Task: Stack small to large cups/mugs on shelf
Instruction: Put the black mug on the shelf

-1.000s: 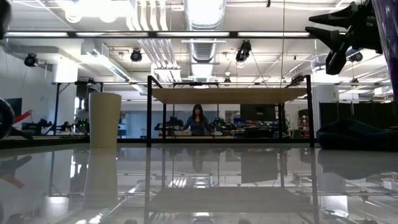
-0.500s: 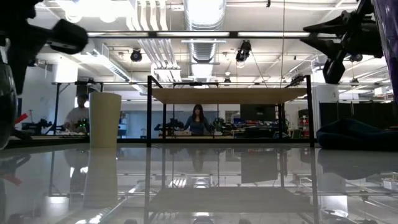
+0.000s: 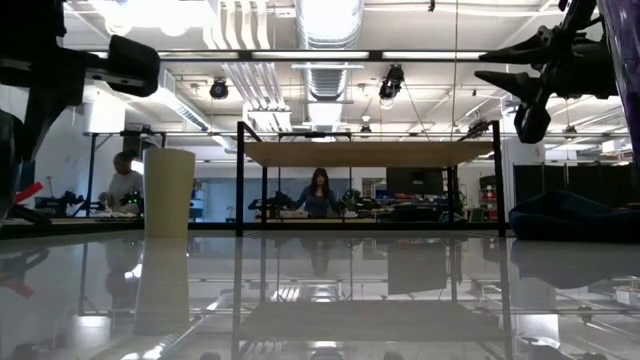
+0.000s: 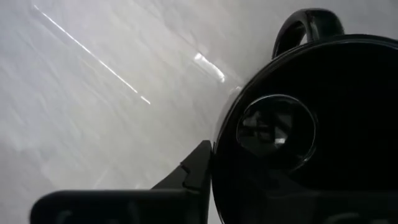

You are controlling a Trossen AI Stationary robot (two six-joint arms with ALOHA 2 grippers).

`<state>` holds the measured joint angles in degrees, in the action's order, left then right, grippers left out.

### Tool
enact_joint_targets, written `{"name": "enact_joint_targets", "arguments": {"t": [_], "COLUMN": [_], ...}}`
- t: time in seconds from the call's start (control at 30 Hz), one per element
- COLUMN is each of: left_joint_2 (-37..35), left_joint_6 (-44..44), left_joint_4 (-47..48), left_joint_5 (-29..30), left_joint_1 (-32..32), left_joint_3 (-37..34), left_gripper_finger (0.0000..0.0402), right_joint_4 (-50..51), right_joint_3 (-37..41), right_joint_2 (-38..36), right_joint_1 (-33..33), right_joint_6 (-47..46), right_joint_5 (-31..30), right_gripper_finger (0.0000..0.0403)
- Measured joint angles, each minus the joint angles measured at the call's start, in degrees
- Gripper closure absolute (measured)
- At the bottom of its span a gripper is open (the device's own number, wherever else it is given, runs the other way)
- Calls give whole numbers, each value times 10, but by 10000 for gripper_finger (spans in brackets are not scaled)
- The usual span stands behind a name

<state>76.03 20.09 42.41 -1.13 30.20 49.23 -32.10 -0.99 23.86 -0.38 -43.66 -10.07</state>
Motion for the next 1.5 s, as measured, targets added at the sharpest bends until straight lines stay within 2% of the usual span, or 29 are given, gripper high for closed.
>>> {"name": "enact_joint_targets", "arguments": {"t": [0.33,0.43,0.57,0.73,0.77,0.83,0.97,1.07,1.17,1.3,1.5], "left_joint_2": [31,25,-4,-34,-36,-42,-72,-103,-113,-86,-28], "left_joint_6": [-16,-41,-101,-207,-243,-375,-764,-1024,-1216,-1337,-1368], "left_joint_4": [-1,17,48,82,101,157,252,230,187,191,194], "left_joint_5": [1,47,105,100,100,101,103,101,109,105,74], "left_joint_1": [-1,-2,-3,-2,-2,-2,18,65,108,133,137], "left_joint_3": [0,4,27,48,52,64,72,68,53,44,48], "left_gripper_finger": [357,337,303,271,266,257,245,244,244,244,244], "right_joint_4": [1,1,1,1,1,1,0,0,1,1,0], "right_joint_3": [0,0,0,0,0,0,0,0,0,0,0], "right_joint_2": [0,0,0,0,0,-1,-1,-1,-1,-1,-1], "right_joint_1": [0,0,0,0,0,0,0,0,0,0,0], "right_joint_6": [2,6,9,18,20,21,22,26,36,42,43], "right_joint_5": [0,0,0,0,0,0,0,0,-2,-4,-5], "right_gripper_finger": [321,321,321,321,321,321,321,321,321,321,321]}}
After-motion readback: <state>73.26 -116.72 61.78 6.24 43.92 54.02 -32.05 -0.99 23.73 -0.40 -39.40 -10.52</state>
